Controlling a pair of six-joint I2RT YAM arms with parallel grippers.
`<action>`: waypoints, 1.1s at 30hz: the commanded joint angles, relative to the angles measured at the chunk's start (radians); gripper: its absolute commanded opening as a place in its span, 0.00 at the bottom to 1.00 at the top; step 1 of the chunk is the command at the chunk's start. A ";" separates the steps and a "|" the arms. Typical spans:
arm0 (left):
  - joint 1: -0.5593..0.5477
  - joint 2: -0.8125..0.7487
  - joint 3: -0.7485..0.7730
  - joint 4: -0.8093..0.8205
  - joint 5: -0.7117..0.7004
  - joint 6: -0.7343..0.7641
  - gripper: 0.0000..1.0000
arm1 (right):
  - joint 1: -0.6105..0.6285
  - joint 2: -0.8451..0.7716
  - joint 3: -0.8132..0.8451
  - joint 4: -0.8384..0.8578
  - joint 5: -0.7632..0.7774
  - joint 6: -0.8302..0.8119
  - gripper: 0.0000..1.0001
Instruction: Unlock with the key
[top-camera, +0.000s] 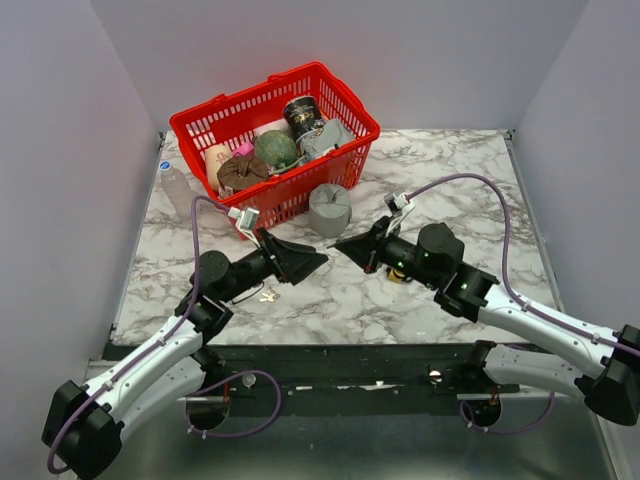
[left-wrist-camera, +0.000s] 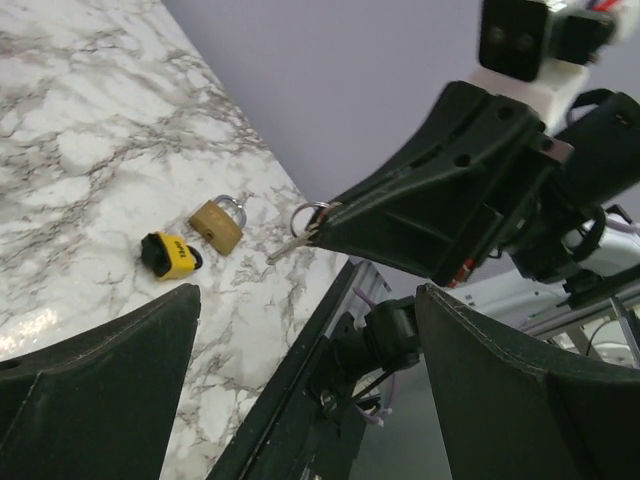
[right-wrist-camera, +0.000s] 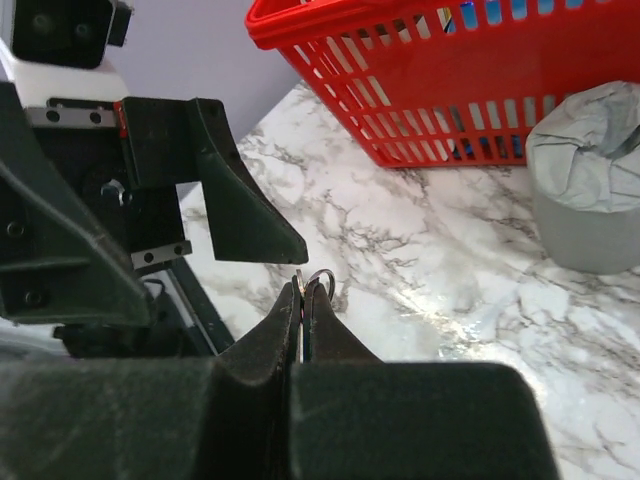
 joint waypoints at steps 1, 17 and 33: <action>-0.001 0.020 -0.014 0.200 0.105 0.033 0.87 | -0.056 -0.011 -0.014 0.087 -0.146 0.172 0.01; -0.005 0.098 0.006 0.240 0.157 0.019 0.52 | -0.109 0.030 -0.031 0.180 -0.315 0.232 0.01; -0.005 0.040 -0.031 0.205 0.112 0.014 0.31 | -0.121 0.066 -0.028 0.171 -0.359 0.224 0.01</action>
